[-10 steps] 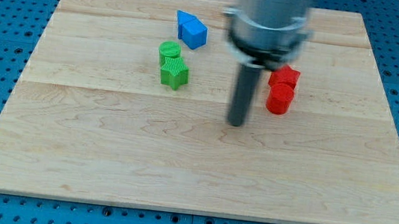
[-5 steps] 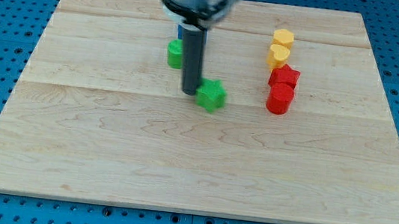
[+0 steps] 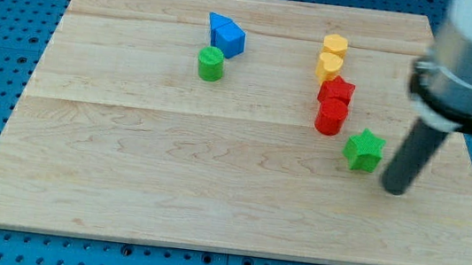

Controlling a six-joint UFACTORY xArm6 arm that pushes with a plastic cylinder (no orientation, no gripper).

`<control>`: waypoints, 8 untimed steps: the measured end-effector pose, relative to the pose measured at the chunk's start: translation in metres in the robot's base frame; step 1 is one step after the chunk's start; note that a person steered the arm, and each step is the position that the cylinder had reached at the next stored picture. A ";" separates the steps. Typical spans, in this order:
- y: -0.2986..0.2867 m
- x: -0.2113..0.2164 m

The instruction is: Place the green star below the red circle

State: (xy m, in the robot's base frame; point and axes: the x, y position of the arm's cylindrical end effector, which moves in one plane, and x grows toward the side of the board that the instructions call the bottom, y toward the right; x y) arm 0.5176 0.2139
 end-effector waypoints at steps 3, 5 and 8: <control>-0.002 -0.010; -0.001 -0.012; -0.072 -0.031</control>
